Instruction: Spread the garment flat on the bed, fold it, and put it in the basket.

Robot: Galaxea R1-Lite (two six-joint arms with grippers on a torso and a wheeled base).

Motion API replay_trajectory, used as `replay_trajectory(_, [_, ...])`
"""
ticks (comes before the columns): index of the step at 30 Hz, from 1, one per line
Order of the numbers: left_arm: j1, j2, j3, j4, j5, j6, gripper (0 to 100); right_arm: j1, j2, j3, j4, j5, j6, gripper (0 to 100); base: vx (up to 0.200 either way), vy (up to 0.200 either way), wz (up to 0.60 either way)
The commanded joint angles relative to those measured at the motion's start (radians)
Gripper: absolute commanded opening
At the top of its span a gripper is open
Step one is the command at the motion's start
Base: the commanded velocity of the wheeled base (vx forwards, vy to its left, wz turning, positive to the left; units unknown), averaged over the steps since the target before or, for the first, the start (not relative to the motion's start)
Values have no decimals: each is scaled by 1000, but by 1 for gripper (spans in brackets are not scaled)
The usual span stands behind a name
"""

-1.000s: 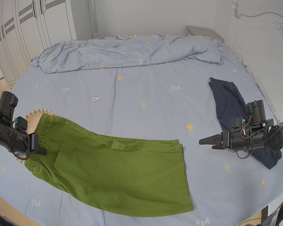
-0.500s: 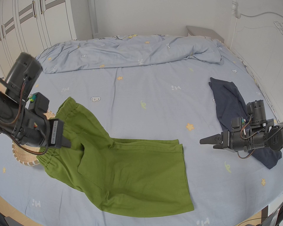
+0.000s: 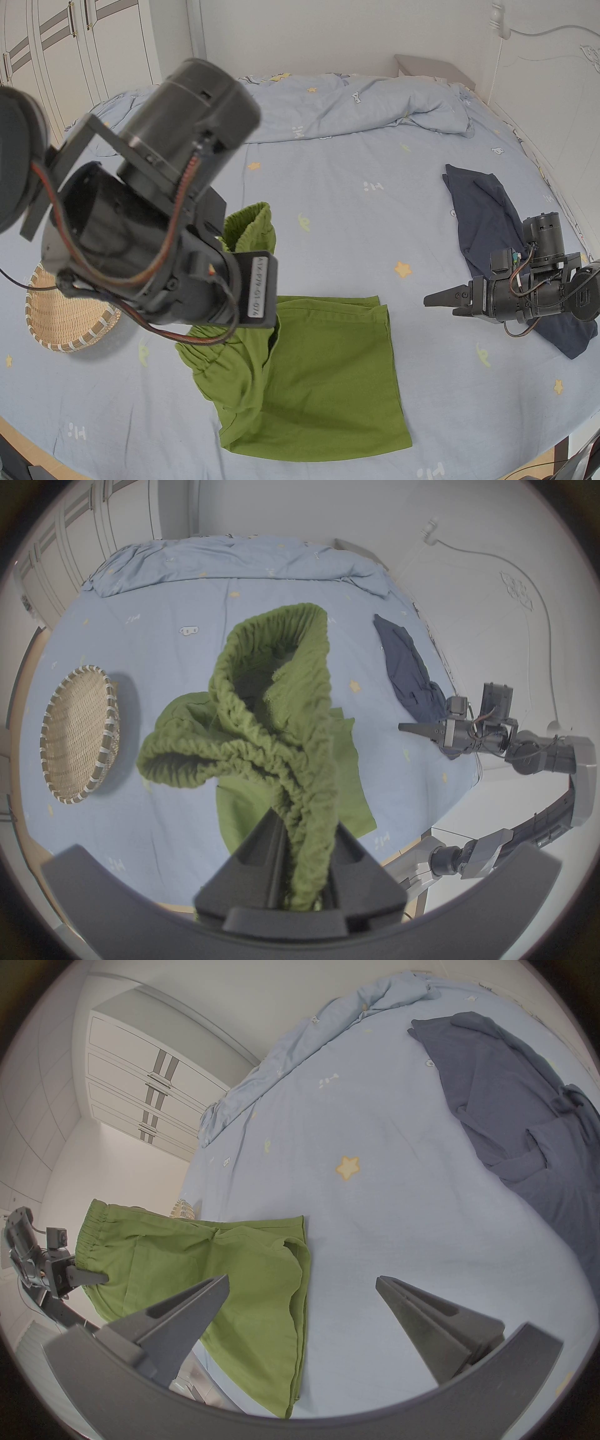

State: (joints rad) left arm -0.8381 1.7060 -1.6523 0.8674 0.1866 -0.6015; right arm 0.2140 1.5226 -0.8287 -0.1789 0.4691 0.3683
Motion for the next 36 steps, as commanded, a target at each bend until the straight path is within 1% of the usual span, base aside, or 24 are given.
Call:
replay_trajectory(1, [-55,75,-15,-4,14,-14,0,-1,4,0,-1,0,1,100,0,0,0])
replay_trajectory(11, [-98,101,-12,-48,11,-15,0,-1,2,0,-1,-1,1,100,0,0,0])
replay_trajectory(15, [-121,126,-17,-73,13,-14,0,-1,1,0,-2,-33,-2,100,0,0,0])
replay_trajectory(18, [-127,142,-17,-81,13,-14,0,-1,1,0,-2,-41,-3,100,0,0,0])
replay_trajectory(19, [-128,144,-17,-84,14,-14,100,-1,1,0,-4,-41,-3,100,0,0,0])
replay_trajectory(20, [-128,144,-17,-84,14,-14,100,-1,1,0,-4,-41,-3,100,0,0,0])
replay_trajectory(25, [-161,173,-18,-183,16,-24,100,-1,1,0,-4,-41,-2,100,0,0,0])
replay_trajectory(26, [-182,182,-18,-217,17,-44,100,-2,1,0,-4,-41,-2,100,0,0,0])
replay_trajectory(27, [-182,182,-18,-217,17,-44,100,-2,1,0,-4,-41,-2,100,0,0,0])
replay_trajectory(28, [-210,185,-18,-245,19,-73,100,-4,-2,0,-4,-41,-2,100,0,0,0])
replay_trajectory(30, [-222,176,-15,-263,19,-107,100,-5,-2,-1,-5,-41,-2,100,0,0,0])
replay_trajectory(32, [-222,156,-9,-269,16,-142,100,-7,-2,-1,-5,-41,-2,100,0,0,0])
replay_trajectory(33, [-222,156,-9,-269,16,-142,100,-7,-2,-1,-5,-41,-2,100,0,0,0])
replay_trajectory(34, [-197,116,9,-269,11,-172,100,-5,1,-1,-5,-41,-2,100,0,0,0])
replay_trajectory(35, [-176,106,19,-269,8,-173,100,-4,1,-1,-5,-41,-2,100,0,0,0])
replay_trajectory(36, [-131,89,40,-269,-3,-172,100,-2,1,-1,-5,-41,-3,100,0,0,0])
